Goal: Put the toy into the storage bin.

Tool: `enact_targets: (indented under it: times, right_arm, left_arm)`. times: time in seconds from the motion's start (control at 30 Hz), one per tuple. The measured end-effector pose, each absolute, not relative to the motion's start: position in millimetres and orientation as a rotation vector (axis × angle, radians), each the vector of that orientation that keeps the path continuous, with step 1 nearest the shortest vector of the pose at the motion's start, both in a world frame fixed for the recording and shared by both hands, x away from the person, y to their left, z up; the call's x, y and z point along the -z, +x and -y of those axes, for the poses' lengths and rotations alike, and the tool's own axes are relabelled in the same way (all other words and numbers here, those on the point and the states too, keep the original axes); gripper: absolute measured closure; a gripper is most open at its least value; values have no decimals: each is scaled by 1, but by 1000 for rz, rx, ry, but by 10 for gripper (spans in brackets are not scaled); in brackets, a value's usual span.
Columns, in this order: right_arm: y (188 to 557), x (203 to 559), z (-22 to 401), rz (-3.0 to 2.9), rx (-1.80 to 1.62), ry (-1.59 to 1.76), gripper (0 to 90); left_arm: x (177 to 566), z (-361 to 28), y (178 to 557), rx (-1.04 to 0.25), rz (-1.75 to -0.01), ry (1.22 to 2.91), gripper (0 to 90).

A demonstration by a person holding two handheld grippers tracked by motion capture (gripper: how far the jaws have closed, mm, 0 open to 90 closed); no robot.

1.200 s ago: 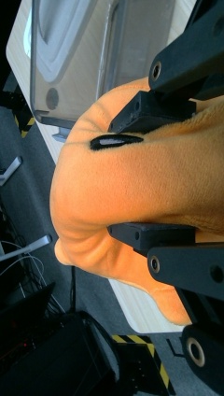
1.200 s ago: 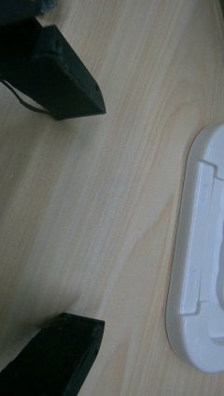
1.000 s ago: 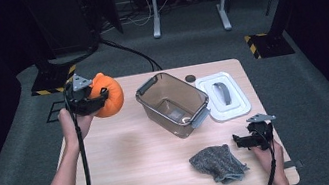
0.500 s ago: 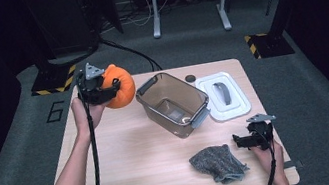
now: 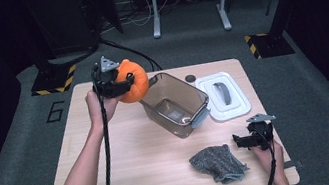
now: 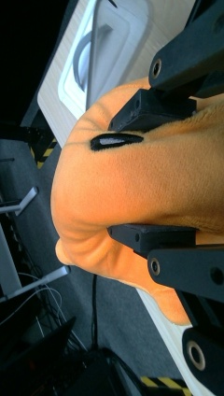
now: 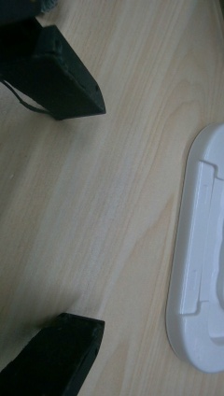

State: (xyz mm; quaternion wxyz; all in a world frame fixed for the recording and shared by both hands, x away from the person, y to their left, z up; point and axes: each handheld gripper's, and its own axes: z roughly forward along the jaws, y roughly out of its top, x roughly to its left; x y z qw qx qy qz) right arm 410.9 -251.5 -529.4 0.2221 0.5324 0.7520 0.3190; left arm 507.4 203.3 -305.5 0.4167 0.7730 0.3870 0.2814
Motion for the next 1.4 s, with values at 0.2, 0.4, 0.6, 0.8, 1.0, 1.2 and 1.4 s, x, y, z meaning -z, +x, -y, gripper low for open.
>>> enact_targets:
  times: [0.2, 0.4, 0.6, 0.8, 1.0, 1.2, 1.4]
  right_arm:
    - [411, 529, 251, -2078, -881, 1471, 0]
    - [411, 529, 251, -2078, -881, 1471, 0]
    - [411, 529, 251, -2078, -881, 1471, 0]
    - [411, 529, 251, -2074, -884, 1475, 0]
    - [411, 529, 251, -2073, -884, 1477, 0]
    - [411, 529, 251, -2074, -884, 1475, 0]
    - [411, 529, 251, -2073, -883, 1475, 0]
  left_arm:
    - [304, -187, 513, -686, -956, 1939, 526]
    - [306, -171, 516, -667, -941, 1945, 523]
    - [312, -157, 520, -643, -928, 1954, 521]
    - [318, -145, 522, -621, -916, 1970, 520]
    - [324, -136, 525, -586, -914, 1969, 519]
    - [333, -129, 529, -567, -916, 1980, 519]
    - [342, -127, 531, -554, -922, 1997, 517]
